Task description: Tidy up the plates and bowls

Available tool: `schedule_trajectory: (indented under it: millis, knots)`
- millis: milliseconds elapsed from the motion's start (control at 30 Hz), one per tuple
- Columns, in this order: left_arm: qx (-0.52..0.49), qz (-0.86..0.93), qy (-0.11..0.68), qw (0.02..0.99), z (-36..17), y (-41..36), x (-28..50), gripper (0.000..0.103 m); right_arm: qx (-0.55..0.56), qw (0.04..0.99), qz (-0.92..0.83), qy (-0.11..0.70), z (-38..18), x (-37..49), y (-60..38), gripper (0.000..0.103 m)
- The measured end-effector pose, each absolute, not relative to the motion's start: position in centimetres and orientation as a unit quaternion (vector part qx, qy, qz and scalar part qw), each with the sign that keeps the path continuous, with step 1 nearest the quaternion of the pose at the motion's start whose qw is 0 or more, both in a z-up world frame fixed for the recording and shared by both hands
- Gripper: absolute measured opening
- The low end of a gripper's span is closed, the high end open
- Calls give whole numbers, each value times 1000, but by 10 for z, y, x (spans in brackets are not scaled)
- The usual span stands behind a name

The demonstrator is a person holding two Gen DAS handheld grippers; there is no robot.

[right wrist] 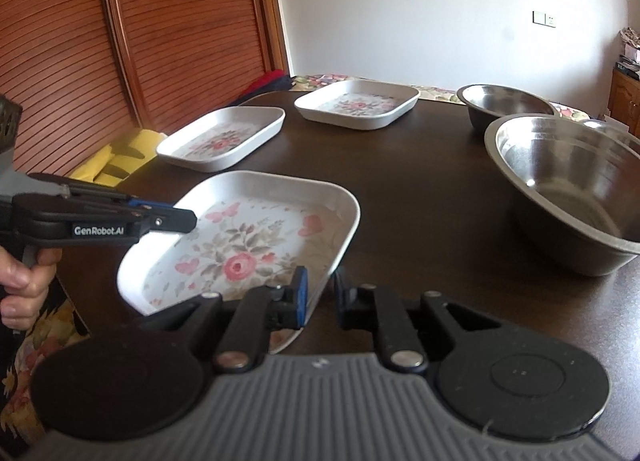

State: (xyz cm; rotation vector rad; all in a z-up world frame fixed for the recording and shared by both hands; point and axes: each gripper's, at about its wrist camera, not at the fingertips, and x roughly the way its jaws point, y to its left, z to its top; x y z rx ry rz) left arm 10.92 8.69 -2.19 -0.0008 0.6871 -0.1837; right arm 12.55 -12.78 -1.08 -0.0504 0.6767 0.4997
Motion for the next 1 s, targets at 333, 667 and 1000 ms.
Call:
schedule_trajectory:
  millis: [333, 667, 1000]
  knots:
    - [6, -82, 314, 946, -4, 89, 111, 51, -32, 922, 234, 307, 8, 127, -134, 16]
    - [15, -54, 294, 954, 6, 98, 125, 103, -25, 933, 233, 272, 28, 146, -129, 32]
    - [20, -48, 291, 955, 11, 110, 139, 103, -21, 934, 236, 267, 33, 173, -110, 66]
